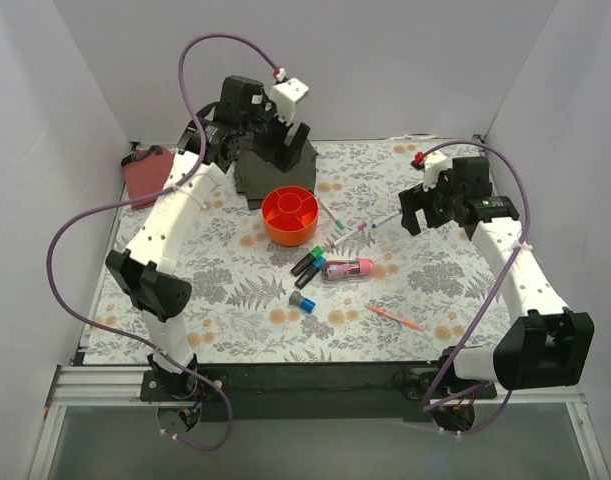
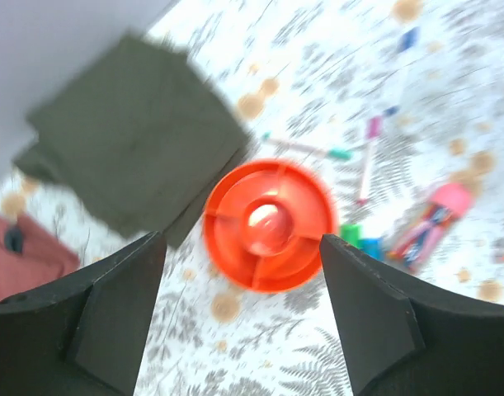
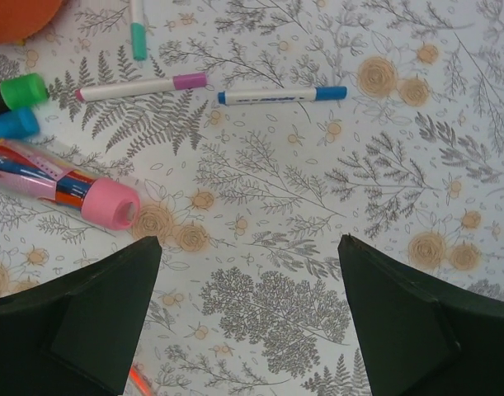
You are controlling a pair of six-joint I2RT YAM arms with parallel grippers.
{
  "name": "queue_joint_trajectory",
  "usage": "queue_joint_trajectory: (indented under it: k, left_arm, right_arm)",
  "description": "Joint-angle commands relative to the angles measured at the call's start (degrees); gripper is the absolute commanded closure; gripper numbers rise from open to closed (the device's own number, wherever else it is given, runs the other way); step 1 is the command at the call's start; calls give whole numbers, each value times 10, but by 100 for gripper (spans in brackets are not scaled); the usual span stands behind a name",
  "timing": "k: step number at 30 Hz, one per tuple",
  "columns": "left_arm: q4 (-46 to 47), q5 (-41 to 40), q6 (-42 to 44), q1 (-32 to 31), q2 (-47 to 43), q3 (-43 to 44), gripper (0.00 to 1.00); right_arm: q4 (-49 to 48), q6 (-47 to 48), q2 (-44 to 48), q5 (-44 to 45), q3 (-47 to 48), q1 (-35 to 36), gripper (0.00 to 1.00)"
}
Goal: Sort the stationery into containers
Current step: Pick up the pen from the center of the board.
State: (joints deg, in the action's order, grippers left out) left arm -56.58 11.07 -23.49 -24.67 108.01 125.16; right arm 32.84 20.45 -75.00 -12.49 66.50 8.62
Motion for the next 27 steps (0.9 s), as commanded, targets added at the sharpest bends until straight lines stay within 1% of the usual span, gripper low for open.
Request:
queue_joint_trajectory:
  k: [1, 2, 3, 4, 5, 7, 9, 11, 12, 16, 19, 23, 27]
  left_arm:
    - [-13, 11, 3, -102, -3, -4, 24]
    - [-21, 10, 6, -116, 3, -1, 24]
    - [-29, 4, 18, -143, 14, 3, 24]
    - [-39, -3, 20, -157, 22, 8, 24]
    - [-40, -4, 24, -169, 27, 8, 24]
    - [-30, -3, 34, -188, 39, 2, 24]
    - [-22, -10, 41, -198, 54, 3, 23]
    - [-14, -16, 47, -201, 68, 19, 21]
    - [-16, -14, 51, -203, 75, 26, 20]
    - [-55, -35, 97, -222, 133, 39, 19]
    - [-70, -54, 113, -233, 152, 36, 19]
    - [-51, -46, 114, -238, 160, 3, 19]
    - [-41, -38, 122, -248, 176, 2, 19]
  right_arm:
    - [-3, -108, 11, -46, 13, -81, 2]
    - [0, -124, 9, -58, 15, -114, 2]
    - [4, -138, 4, -70, 18, -160, 2]
    - [6, -148, 2, -103, 20, -184, 2]
    - [13, -159, -3, -118, 19, -207, 2]
    - [24, -148, -12, -129, 20, -247, 4]
    - [31, -122, -7, -122, 17, -256, 4]
    - [40, -97, -6, -145, 18, -258, 4]
    - [47, -69, -11, -157, 18, -257, 4]
    - [51, -34, -32, -181, 7, -258, 3]
    - [33, -37, -52, -190, -1, -262, 4]
    - [17, -18, -57, -212, -8, -279, 4]
    - [18, -3, -60, -207, -3, -286, 4]
